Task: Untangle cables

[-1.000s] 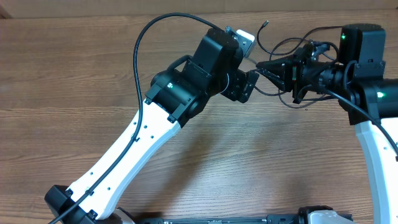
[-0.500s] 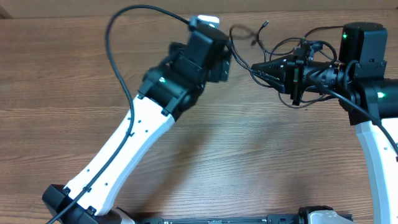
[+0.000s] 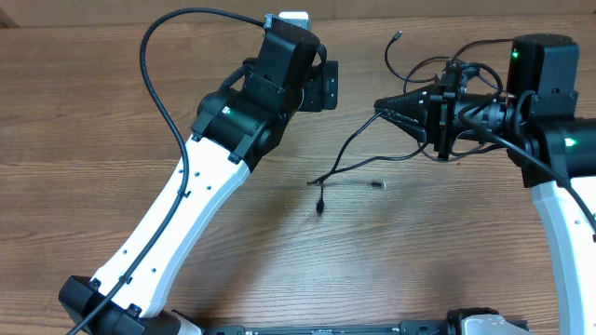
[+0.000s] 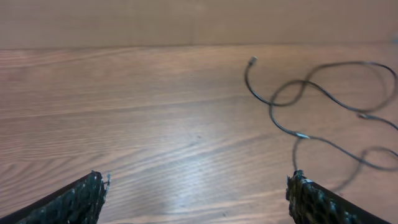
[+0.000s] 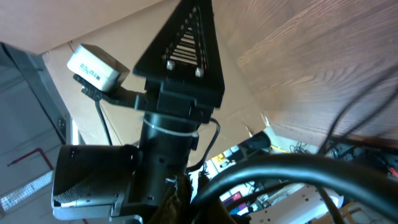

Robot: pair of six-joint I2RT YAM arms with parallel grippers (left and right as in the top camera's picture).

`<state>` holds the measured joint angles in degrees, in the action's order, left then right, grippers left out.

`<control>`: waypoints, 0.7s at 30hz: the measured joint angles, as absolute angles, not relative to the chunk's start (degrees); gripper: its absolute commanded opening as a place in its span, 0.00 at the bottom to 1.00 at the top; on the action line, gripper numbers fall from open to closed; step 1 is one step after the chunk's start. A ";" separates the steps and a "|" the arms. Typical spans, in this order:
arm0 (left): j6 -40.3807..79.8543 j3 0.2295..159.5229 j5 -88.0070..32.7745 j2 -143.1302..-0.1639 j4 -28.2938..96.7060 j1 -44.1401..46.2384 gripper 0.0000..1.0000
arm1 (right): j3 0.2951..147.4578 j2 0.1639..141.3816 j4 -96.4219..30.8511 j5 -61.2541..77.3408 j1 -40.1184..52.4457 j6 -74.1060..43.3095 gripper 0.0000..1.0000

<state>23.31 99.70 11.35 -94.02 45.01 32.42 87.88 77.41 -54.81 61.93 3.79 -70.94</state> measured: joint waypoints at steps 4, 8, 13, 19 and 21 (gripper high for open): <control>20.23 99.70 5.19 -94.00 46.06 31.35 0.95 | 87.88 77.41 -54.74 60.10 3.79 -70.89 0.04; 15.03 99.70 -3.36 -92.77 49.58 29.23 0.93 | 87.88 77.41 -54.63 57.78 3.79 -70.91 0.04; 8.08 99.70 -13.26 -88.29 53.19 28.03 0.92 | 87.88 77.41 -54.57 55.59 3.81 -70.91 0.04; 0.21 99.70 -23.64 -84.86 55.31 28.10 0.91 | 87.88 77.41 -54.54 54.94 3.79 -70.94 0.04; -2.20 99.70 -26.24 -84.86 55.86 28.10 0.90 | 87.88 77.41 -54.52 54.85 3.79 -70.94 0.04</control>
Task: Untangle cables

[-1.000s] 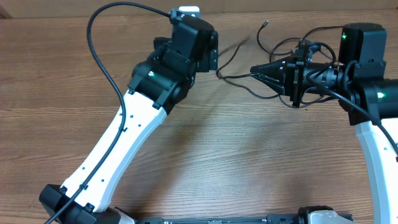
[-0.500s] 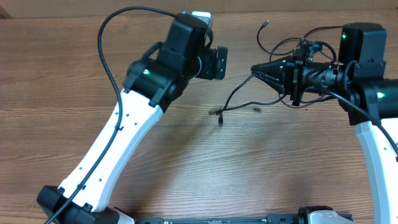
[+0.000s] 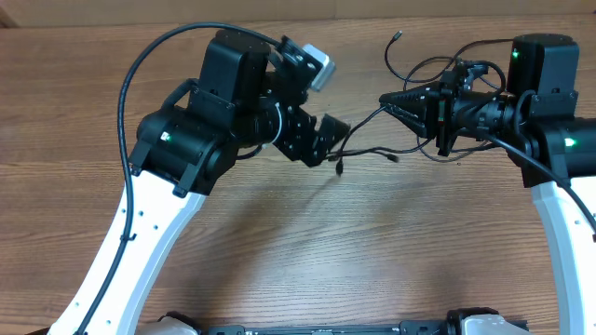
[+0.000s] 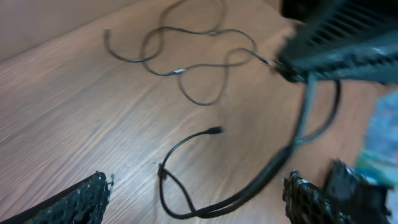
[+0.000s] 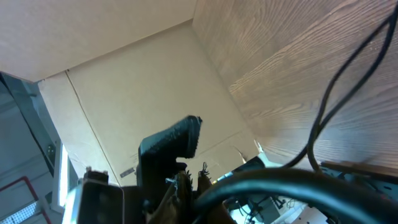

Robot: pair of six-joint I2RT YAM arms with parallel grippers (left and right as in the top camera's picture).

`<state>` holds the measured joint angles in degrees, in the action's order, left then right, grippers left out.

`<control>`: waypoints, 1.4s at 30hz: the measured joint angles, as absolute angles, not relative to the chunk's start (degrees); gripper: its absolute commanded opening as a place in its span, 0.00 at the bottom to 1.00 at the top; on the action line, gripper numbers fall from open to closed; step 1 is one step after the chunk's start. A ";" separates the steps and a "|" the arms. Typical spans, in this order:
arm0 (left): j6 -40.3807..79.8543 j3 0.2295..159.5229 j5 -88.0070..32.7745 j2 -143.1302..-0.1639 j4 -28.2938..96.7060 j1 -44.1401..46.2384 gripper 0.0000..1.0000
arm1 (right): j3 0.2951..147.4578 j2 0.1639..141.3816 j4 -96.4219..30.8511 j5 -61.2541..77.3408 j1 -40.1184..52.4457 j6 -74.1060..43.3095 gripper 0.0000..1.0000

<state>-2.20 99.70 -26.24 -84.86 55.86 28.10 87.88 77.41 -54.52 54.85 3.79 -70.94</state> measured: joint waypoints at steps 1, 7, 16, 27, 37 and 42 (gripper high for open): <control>-3.22 99.70 -27.05 -84.88 56.23 28.10 0.91 | 87.88 77.41 -54.52 54.81 3.79 -71.09 0.04; -7.68 99.70 -30.44 -84.90 57.41 28.10 0.91 | 87.88 77.41 -53.41 54.61 3.79 -72.01 0.04; -9.08 99.68 -28.82 -86.32 54.19 29.89 0.93 | 87.88 77.41 -51.00 55.37 3.79 -75.40 0.04; -4.67 99.68 -23.57 -88.42 46.00 30.41 0.95 | 87.88 77.41 -49.28 58.78 3.84 -80.77 0.04; 4.91 99.61 -11.16 -92.36 41.04 30.46 1.00 | 87.88 77.41 -44.14 63.61 3.84 -85.36 0.04; 9.32 99.37 -7.35 -92.60 35.77 30.46 1.00 | 87.88 77.36 -44.10 66.63 4.75 -85.95 0.04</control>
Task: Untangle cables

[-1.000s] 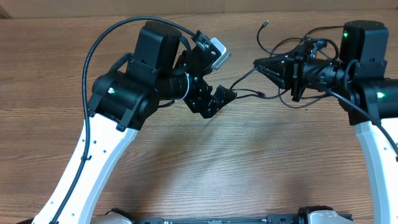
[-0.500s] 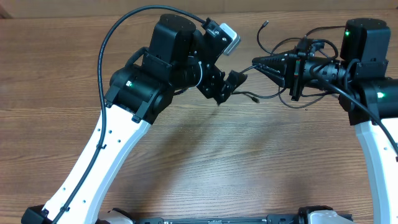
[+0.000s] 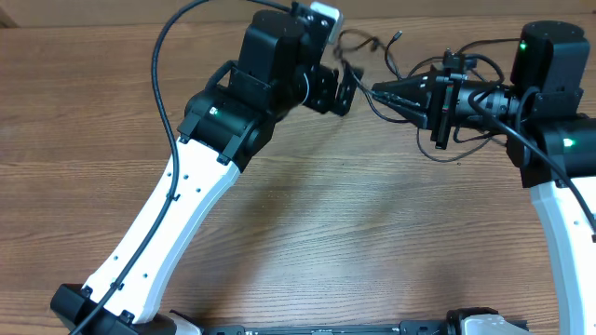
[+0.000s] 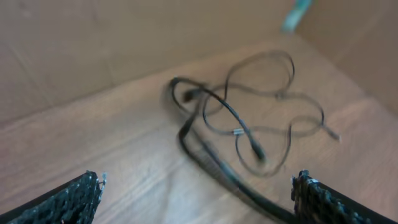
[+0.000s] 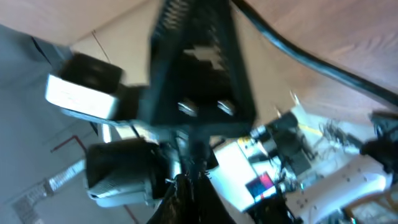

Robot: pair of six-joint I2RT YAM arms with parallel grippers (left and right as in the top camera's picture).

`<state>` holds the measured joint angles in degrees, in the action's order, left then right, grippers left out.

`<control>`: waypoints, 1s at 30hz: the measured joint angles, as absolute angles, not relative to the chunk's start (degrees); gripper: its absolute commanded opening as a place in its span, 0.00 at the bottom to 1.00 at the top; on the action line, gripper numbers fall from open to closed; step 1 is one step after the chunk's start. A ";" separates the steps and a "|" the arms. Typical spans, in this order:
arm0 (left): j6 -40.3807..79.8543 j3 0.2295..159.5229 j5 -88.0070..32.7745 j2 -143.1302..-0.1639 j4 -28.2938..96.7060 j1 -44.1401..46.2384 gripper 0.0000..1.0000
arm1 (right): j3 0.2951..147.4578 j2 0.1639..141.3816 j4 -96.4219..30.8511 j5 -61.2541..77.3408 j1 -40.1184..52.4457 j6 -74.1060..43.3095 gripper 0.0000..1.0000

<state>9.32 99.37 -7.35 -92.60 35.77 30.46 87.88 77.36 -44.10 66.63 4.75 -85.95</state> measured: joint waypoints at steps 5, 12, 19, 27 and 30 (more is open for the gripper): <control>12.58 99.37 -5.87 -92.60 32.12 30.39 1.00 | 87.88 77.36 -44.10 69.10 6.04 -86.04 0.04; 14.04 99.37 -3.51 -92.60 29.95 30.39 1.00 | 87.88 77.36 -43.66 72.14 6.04 -86.32 0.04; 14.70 99.37 7.16 -92.60 29.91 30.41 1.00 | 87.88 77.03 -41.12 74.59 6.09 -86.39 0.04; 14.72 99.37 17.61 -92.60 29.95 29.58 1.00 | 87.88 74.81 -40.03 74.59 6.13 -86.30 0.04; 14.72 99.37 19.46 -92.60 30.33 28.51 1.00 | 87.88 74.61 -39.51 73.97 6.15 -86.17 0.04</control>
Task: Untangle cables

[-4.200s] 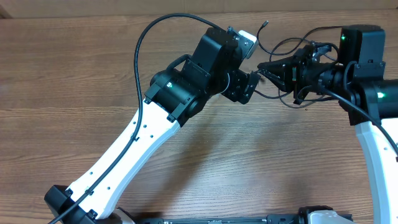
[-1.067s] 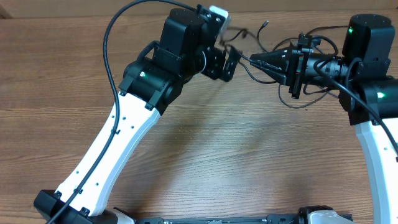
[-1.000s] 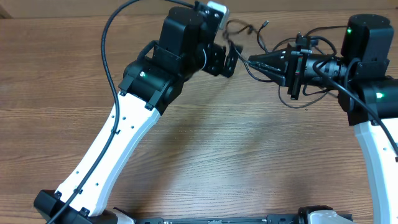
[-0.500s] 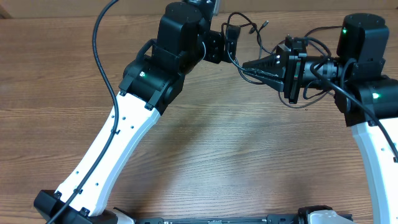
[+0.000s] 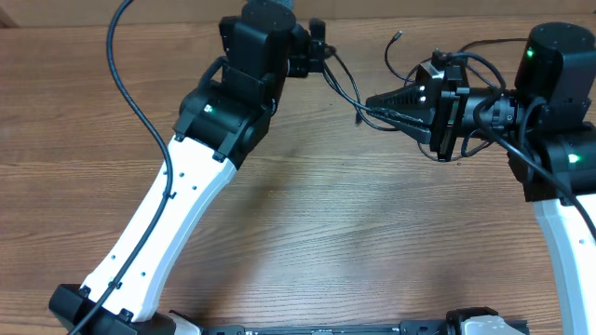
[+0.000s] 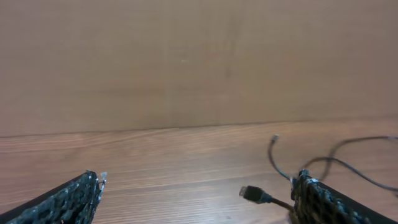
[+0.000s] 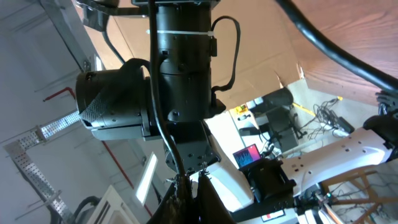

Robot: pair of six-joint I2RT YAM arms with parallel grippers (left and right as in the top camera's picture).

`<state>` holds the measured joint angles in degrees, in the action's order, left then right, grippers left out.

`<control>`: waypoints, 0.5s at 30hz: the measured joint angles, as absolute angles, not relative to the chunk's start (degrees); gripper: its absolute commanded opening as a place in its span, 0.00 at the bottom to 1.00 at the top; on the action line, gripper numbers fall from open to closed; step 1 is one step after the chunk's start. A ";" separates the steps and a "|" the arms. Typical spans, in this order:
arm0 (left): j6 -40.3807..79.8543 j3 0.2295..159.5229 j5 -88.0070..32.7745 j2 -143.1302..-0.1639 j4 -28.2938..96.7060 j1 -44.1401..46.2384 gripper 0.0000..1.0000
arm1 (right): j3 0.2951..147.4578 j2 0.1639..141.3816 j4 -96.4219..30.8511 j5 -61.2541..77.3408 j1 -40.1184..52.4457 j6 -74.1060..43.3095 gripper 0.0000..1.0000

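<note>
A thick black cable (image 5: 343,84) stretches in the air from my left gripper (image 5: 318,48) at the table's far edge to my right gripper (image 5: 365,104), which is shut on it. In the right wrist view the cable (image 7: 155,93) rises from the closed right gripper (image 7: 186,186) towards the left arm. The left gripper (image 6: 196,199) is open wide; the cable's plug (image 6: 252,194) sticks out beside its right finger (image 6: 323,202), and the cable seems to rest against that finger. A thin cable (image 5: 390,58) lies looped on the table behind the right gripper.
A cardboard wall (image 6: 186,62) stands just beyond the table's far edge. The wooden table (image 5: 326,233) spreads below both arms. My left arm's white link (image 5: 177,214) crosses the left half diagonally. The thin cable (image 6: 273,155) curls at the right of the left wrist view.
My left gripper has moved from close to the right gripper's tips up and left to the far edge. The black cable now spans between the two. The right gripper shifted slightly left.
First the black cable hung from my shut right gripper with its ends on the table, the left gripper open apart from it. Then the left gripper was at the hanging cable, then up by the right gripper's tips. Now the cable is drawn out between both.
</note>
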<state>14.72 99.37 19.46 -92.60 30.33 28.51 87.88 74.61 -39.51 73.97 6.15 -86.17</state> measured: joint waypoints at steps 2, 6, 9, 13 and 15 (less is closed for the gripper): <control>14.72 99.37 19.92 -92.60 30.79 27.55 1.00 | 87.88 74.61 -39.51 73.17 6.15 -86.13 0.04; 14.79 99.37 20.25 -92.60 32.64 24.88 1.00 | 87.88 74.61 -38.68 71.92 6.15 -85.89 0.04; 14.87 99.37 20.23 -92.60 34.39 23.00 0.99 | 87.88 74.61 -37.85 70.94 6.17 -85.80 0.04; 14.90 99.37 20.69 -92.60 35.90 20.73 1.00 | 87.88 74.61 -37.67 69.60 6.33 -85.45 0.04; 14.92 99.37 21.12 -92.60 36.40 19.75 1.00 | 87.88 74.61 -37.65 68.36 6.44 -84.97 0.04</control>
<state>14.92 99.37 21.12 -92.60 36.40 19.75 87.88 74.61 -37.65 68.36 6.44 -84.97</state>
